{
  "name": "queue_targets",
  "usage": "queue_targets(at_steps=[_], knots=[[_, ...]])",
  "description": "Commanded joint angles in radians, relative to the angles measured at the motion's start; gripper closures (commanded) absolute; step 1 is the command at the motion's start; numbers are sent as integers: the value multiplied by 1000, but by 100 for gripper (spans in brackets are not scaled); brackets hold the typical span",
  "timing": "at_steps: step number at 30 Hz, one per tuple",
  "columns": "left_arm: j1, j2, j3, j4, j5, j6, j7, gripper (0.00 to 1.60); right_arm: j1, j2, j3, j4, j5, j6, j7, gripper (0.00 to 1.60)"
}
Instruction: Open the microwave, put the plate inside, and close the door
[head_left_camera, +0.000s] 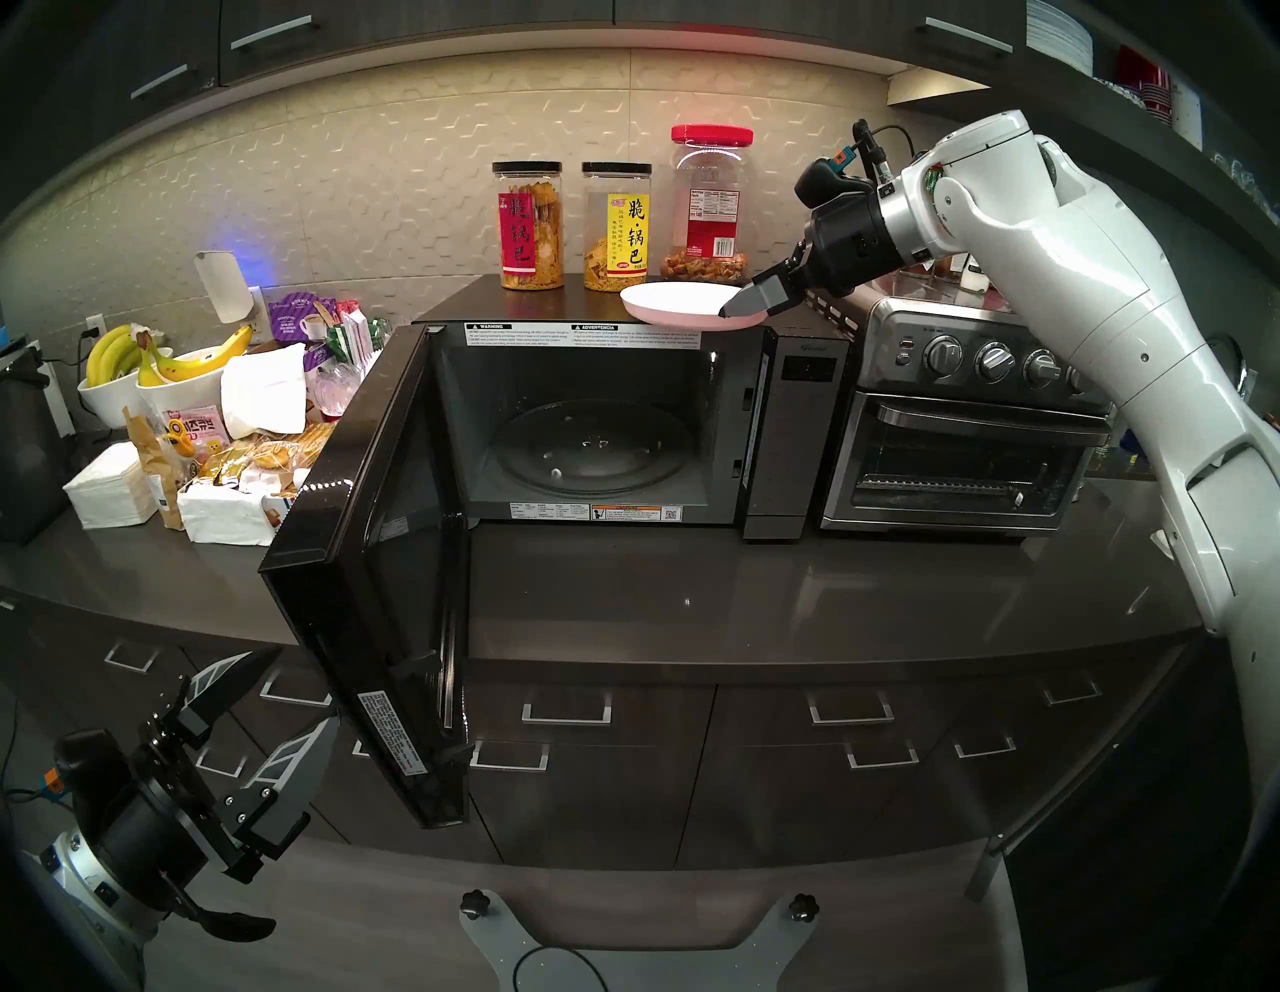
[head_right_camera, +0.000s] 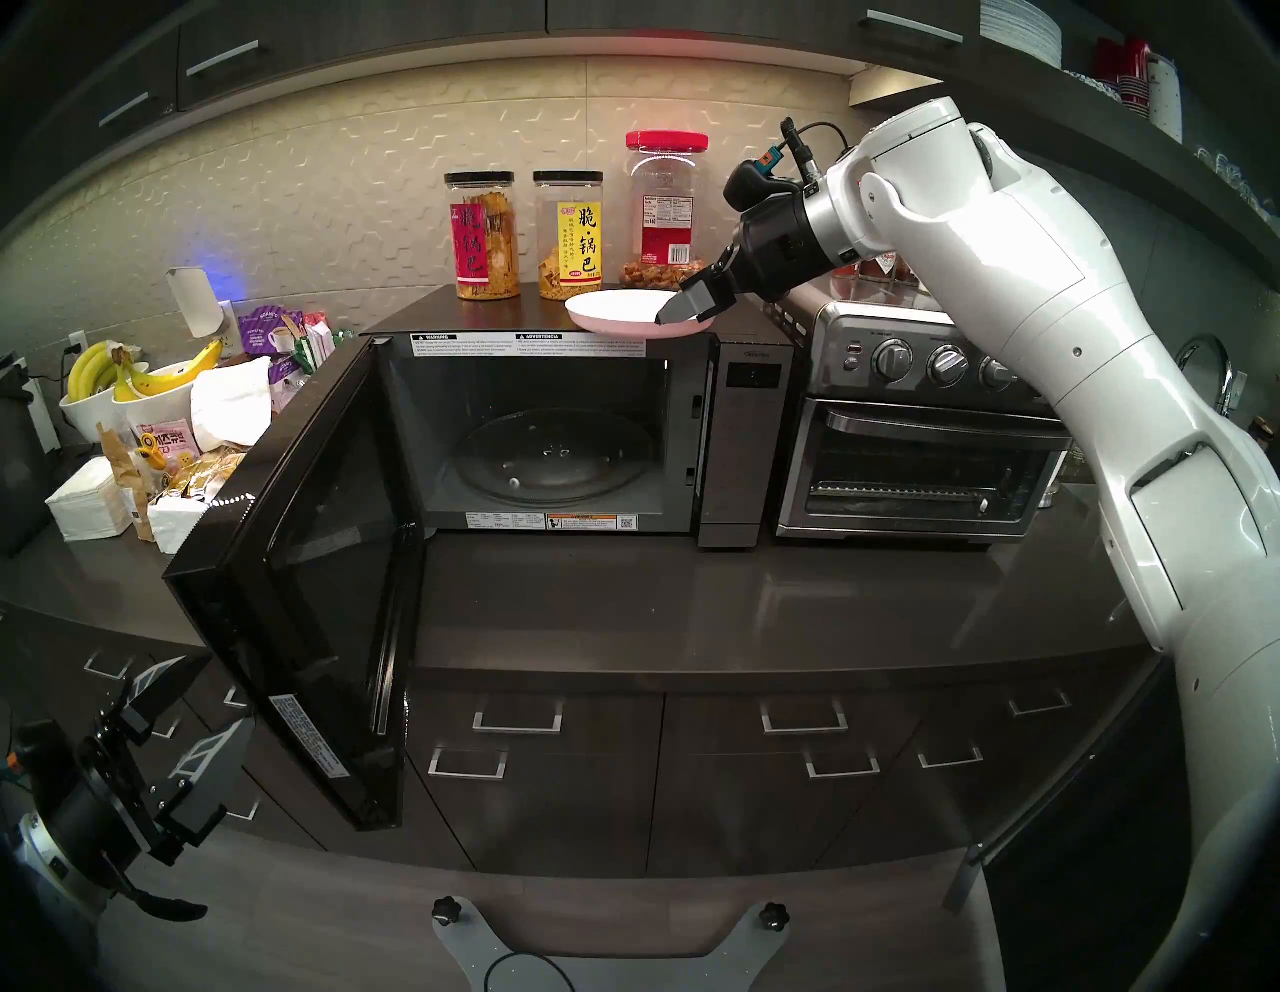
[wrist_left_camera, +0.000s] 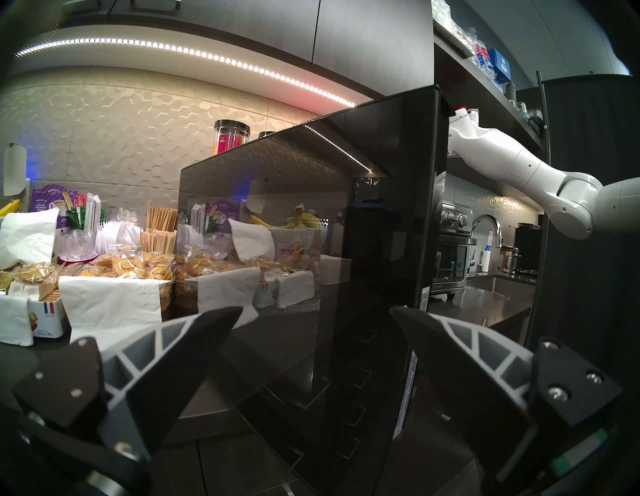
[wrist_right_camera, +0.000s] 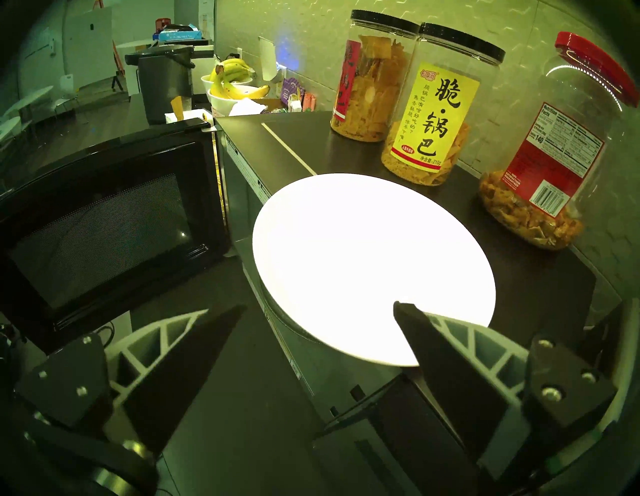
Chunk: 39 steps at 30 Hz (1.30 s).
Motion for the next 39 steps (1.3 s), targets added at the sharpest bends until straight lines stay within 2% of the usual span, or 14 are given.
queue_targets(at_steps=[1,11,12,17,18,20,25,39], knots=[[-2,-1,1,-16,-2,0,1,0,75,8,-18,10,29,-31,107,0],[-4,-3,0,-16,-1,1,-1,0,115,15,-64,27,74,-60,150,0],[-4,-3,0,-16,-1,1,-1,0,115,16,-69,24,82,-62,136,0],[-5,-4,0,-16,0,1,-1,0,131,14,-104,38,81,-80,173,0],[-5,-4,0,-16,0,2,-1,0,131,14,-110,34,92,-82,148,0],[-5,-4,0,-16,0,2,-2,0,141,12,-125,44,87,-91,184,0],[-6,-5,0,-16,1,2,-2,0,154,9,-156,47,103,-105,179,0],[-8,-7,-1,-16,2,4,-4,0,196,-6,-237,67,120,-148,240,0]])
